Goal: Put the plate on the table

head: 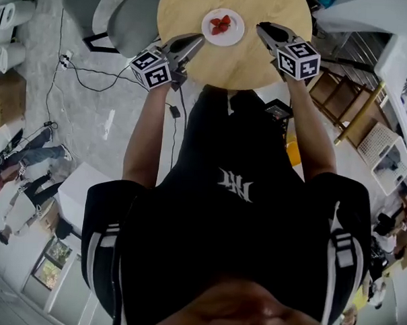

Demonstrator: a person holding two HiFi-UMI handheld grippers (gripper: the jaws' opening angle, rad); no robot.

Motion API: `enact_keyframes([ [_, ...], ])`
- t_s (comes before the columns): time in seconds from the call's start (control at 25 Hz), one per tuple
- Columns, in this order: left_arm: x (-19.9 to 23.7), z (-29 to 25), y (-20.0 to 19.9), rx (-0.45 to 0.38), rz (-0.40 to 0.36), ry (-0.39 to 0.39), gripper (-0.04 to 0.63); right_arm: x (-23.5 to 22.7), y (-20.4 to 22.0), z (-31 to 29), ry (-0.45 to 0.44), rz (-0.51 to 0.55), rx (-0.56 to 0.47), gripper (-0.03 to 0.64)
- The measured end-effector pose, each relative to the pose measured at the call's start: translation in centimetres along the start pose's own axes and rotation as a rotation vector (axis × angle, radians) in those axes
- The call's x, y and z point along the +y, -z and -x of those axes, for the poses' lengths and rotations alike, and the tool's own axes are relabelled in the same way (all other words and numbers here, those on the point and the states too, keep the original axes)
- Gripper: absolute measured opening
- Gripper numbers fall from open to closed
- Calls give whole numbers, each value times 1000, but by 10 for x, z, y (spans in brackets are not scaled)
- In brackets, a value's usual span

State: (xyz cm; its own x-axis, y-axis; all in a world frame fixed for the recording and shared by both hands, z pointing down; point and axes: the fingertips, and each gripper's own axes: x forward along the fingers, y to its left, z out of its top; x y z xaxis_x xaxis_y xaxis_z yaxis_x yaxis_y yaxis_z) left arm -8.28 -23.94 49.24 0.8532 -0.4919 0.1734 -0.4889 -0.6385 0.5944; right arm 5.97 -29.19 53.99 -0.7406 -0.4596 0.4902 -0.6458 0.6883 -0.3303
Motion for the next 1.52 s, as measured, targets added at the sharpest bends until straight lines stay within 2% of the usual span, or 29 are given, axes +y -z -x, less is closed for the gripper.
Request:
enact_keyframes([
  [0.08,-26,3,-23,-23,-46,-1,1,8,-22,27,-22,41,-42,0],
  [0.2,-62,9,-43,-62,-100,2,2,27,-43,60,-65,100,-97,0],
  [0.36,-106,14,-50,-102,-122,-2,1,46,-54,94,-134,114,-183,-2],
  [0.44,-120,14,-44,-105,-119,16,0,52,-54,109,-168,91,-225,-3],
  [0.6,-147,16,-33,-97,-107,114,0,65,-50,135,-204,57,-281,-3],
  [0.84,-171,35,-24,-97,-129,201,0,84,-37,187,-151,22,-348,-3],
  [1.0,-190,57,-12,-86,-140,258,0,113,-23,206,-151,-8,-392,-3],
  [1.24,-204,108,18,-95,-135,248,2,177,3,207,-158,2,-412,-2],
  [1.52,-210,170,60,-86,-90,246,0,239,36,192,-159,13,-360,-3],
])
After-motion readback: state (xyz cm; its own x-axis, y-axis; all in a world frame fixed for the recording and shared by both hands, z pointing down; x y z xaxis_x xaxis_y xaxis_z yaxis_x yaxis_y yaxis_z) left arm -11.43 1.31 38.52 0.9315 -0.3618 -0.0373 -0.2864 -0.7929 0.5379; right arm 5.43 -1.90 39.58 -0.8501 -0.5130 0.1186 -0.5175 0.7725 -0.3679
